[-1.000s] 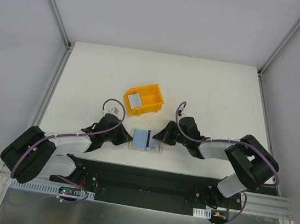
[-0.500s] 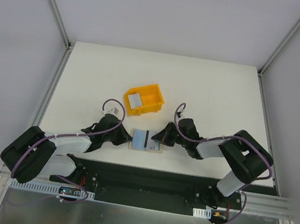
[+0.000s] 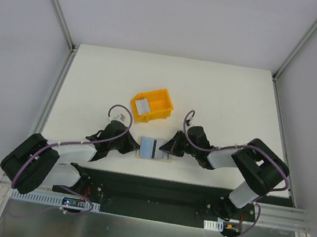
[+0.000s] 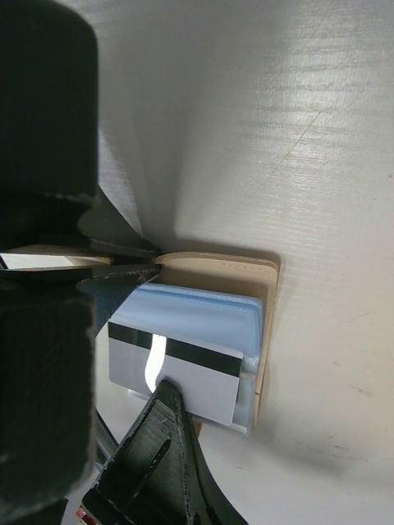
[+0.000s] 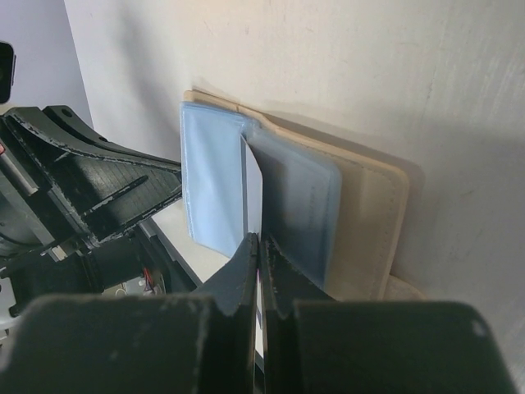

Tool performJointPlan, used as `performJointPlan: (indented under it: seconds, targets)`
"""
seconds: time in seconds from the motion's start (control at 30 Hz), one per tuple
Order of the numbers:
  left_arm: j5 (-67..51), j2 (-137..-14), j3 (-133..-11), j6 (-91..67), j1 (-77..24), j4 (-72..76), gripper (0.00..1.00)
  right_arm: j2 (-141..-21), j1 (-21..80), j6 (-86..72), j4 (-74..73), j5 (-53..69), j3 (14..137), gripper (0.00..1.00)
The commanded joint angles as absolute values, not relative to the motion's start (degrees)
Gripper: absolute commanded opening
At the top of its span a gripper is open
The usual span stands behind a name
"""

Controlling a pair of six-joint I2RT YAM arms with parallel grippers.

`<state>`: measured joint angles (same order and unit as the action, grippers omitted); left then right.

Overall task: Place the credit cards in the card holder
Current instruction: Insert the credit card into the card holder.

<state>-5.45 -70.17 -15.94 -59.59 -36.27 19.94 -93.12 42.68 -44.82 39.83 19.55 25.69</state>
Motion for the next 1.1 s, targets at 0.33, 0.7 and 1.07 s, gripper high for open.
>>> performJointPlan:
  seconds: [0.33,0.7,1.07]
  targets:
    - [-4.4,-70.5,-15.4,-59.7,-35.9,20.4,0.00,-98.4,43.9,-46.4,39.6,20.6,30.6,0.00]
    - [-4.7,-70.3,-16.5,-58.8,-36.0,20.7,0.00,-97.6,43.9,-43.4,35.4,20.1,34.0,0.18]
    - [-3.8,-69.6,-18.4,-57.1,-35.9,19.2,0.00,-94.6,44.0,-38.5,24.8,19.4,38.0,0.40]
